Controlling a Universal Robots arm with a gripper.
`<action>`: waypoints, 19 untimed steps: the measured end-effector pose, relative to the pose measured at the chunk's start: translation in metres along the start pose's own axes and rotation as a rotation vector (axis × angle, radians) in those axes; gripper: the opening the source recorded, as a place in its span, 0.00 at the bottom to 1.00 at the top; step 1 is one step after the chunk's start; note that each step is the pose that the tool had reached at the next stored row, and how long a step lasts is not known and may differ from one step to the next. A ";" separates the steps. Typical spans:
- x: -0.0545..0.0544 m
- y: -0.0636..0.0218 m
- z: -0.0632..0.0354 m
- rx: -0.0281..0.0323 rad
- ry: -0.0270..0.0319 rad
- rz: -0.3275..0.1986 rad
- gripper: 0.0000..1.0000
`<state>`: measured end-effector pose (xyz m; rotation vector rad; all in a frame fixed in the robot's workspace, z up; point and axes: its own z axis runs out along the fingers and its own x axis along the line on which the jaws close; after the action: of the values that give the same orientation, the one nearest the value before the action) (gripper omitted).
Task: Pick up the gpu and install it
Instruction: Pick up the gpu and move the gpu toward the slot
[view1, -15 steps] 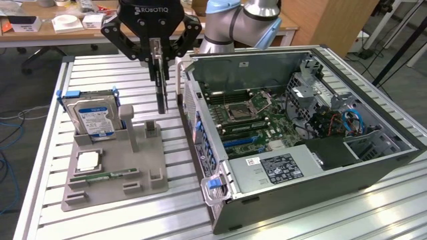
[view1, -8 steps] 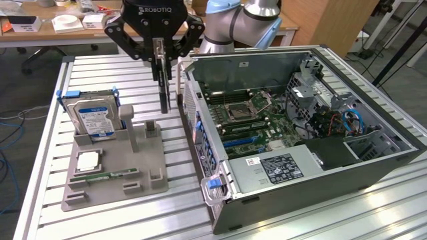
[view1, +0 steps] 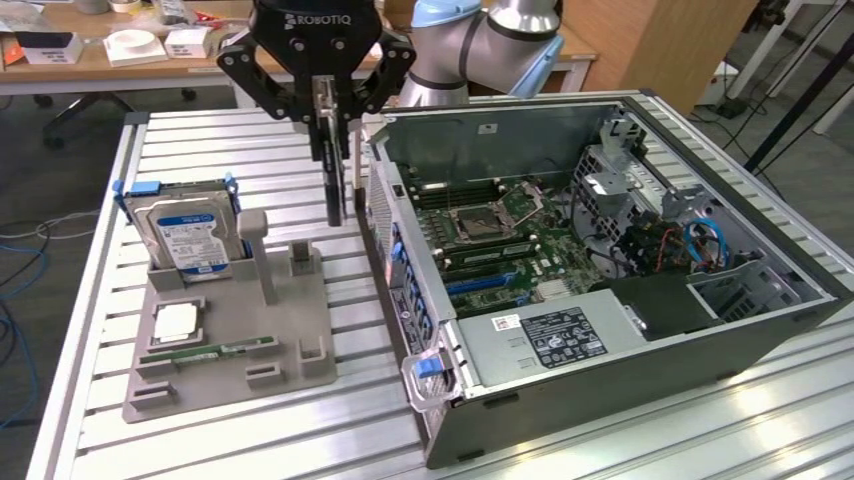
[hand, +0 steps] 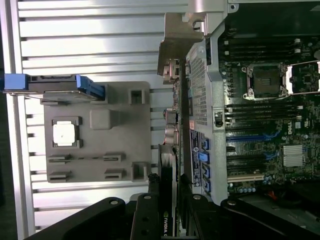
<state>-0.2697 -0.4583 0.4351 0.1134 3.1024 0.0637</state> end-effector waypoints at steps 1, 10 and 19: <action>-0.001 0.0000 0.0001 -0.0001 -0.0001 0.000 0.26; -0.005 0.0004 0.0002 0.0000 0.0000 0.000 0.26; -0.009 0.0007 0.0003 0.0000 0.0001 0.000 0.26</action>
<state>-0.2602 -0.4583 0.4351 0.1134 3.1025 0.0637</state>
